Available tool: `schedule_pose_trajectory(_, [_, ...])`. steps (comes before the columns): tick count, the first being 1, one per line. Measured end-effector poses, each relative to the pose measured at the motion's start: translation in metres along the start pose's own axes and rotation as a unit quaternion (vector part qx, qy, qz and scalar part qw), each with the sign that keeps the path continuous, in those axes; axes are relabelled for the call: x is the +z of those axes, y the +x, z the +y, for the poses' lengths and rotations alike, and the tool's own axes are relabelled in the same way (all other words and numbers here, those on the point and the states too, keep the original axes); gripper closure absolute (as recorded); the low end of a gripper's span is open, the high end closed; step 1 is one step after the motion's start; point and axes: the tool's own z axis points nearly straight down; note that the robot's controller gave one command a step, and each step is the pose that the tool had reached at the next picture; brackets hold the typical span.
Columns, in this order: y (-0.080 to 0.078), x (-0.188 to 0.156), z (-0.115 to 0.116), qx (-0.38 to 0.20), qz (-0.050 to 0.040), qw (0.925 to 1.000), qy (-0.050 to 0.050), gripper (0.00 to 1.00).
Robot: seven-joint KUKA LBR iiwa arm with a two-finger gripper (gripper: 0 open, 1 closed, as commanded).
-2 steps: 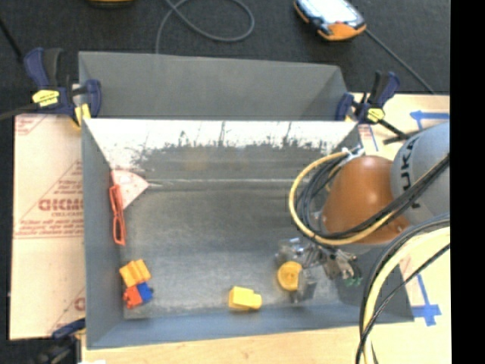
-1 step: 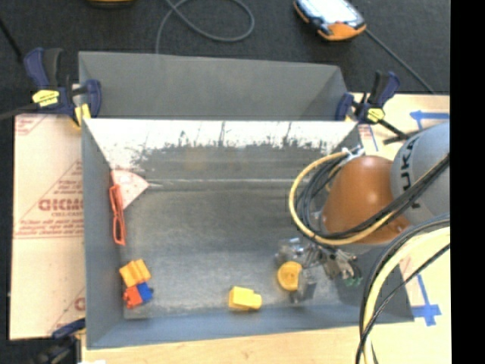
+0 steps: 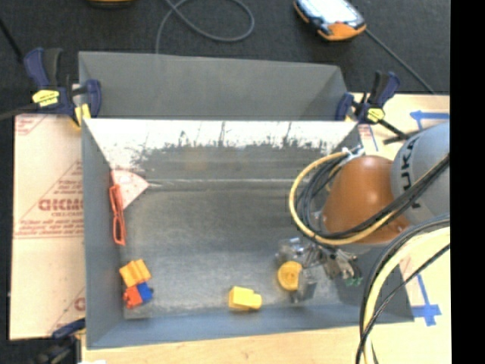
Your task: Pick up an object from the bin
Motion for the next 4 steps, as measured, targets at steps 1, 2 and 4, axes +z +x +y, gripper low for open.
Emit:
schedule_pose_trajectory(1, [0.0,-0.004,0.0,0.0,0.001,1.0,0.0,1.0])
schedule_pose_trajectory(2, [0.001,-0.013,0.0,0.0,0.002,1.0,-0.001,1.0])
schedule_pose_trajectory(4, [0.0,-0.043,0.0,0.001,0.0017,1.0,-0.001,1.0])
